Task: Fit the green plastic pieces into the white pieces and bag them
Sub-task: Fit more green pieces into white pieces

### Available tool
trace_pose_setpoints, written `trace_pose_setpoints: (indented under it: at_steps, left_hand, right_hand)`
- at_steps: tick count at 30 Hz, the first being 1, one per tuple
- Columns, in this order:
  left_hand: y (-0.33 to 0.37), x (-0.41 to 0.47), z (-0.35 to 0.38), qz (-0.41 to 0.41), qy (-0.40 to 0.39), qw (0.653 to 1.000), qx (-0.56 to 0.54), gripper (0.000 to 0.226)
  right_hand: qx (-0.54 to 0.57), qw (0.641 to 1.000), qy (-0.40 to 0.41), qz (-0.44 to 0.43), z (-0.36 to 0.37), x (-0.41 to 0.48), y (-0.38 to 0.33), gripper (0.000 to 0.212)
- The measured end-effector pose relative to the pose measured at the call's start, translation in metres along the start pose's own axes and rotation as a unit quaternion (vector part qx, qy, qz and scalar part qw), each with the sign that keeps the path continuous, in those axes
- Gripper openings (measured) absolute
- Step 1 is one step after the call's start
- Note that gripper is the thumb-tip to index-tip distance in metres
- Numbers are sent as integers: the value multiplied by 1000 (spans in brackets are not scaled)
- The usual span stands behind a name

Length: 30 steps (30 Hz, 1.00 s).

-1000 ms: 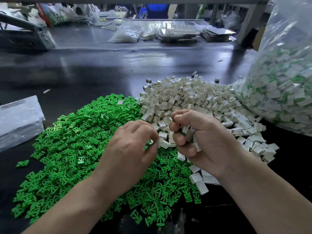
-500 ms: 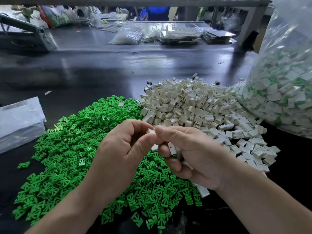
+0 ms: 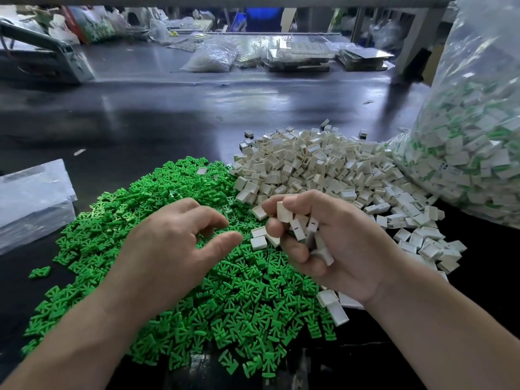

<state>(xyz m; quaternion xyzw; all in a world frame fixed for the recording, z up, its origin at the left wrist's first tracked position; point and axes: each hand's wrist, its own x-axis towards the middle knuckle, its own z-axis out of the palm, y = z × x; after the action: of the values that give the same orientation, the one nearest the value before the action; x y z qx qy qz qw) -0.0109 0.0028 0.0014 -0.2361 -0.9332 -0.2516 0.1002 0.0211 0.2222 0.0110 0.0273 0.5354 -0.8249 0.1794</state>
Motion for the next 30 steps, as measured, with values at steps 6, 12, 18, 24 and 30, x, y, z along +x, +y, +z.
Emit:
trace_pose_setpoints:
  at_steps: [6,12,18,24,30]
  left_hand:
    - [7,-3,7,46,-119,988,90,51]
    - [10,-1,10,84,-83,989,90,16]
    - [3,-1,16,17,-23,1000,-6,26]
    - [8,0,17,-118,-14,940,-319,23]
    - [15,1,19,-163,-30,822,-545,15]
  right_hand:
    - [21,1000,8,-18,1,1,2,14]
    - [27,999,25,-21,1,1,3,30]
    - [29,999,40,-8,0,2,3,32]
    - [-26,1000,9,-7,5,-1,4,17]
    - [-44,999,25,-11,8,-1,5,23]
